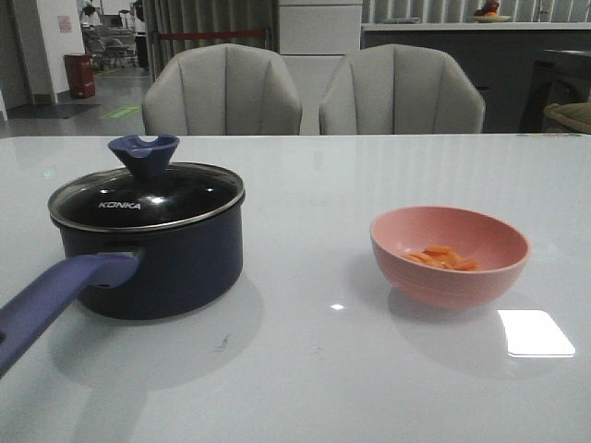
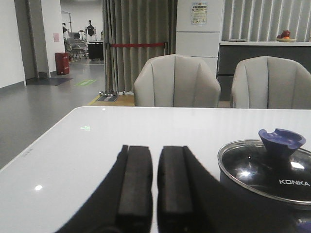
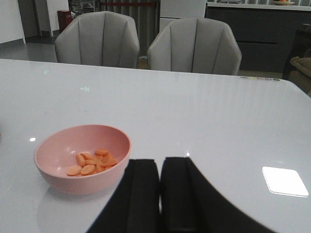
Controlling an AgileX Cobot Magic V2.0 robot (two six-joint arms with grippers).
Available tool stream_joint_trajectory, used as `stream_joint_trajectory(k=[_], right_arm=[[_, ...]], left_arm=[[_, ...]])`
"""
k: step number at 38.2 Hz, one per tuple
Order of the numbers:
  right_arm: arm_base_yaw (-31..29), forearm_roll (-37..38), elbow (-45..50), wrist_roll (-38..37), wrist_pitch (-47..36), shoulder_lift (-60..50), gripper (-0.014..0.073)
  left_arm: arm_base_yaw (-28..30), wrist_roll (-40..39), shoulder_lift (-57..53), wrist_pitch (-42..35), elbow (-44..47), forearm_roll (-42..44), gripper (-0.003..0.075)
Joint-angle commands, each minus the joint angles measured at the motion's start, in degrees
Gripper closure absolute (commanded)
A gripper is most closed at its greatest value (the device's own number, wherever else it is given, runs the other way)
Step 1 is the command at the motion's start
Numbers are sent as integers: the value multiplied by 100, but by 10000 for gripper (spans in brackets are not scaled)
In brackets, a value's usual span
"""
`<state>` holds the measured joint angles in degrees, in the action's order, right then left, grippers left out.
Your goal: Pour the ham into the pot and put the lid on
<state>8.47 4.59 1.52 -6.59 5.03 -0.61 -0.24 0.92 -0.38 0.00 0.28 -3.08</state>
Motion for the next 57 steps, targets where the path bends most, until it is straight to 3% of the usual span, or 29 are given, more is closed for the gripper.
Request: stream_joint_trajectory(k=[1, 30, 42, 47, 57], right_arm=[[9, 96, -28, 42, -441, -105, 424], [9, 96, -28, 42, -441, -105, 424], [9, 96, -28, 42, -441, -105, 424], [9, 96, -28, 42, -441, -105, 424], [9, 96, -28, 42, -441, -105, 424]], left_arm=[[-32, -11, 43, -423, 118, -56, 589], [-32, -11, 43, -441, 118, -56, 589], [-32, -11, 43, -2128, 40, -188, 589], [-32, -11, 51, -1527, -570, -522, 589], [-32, -11, 1222, 1066, -2257, -457, 589]])
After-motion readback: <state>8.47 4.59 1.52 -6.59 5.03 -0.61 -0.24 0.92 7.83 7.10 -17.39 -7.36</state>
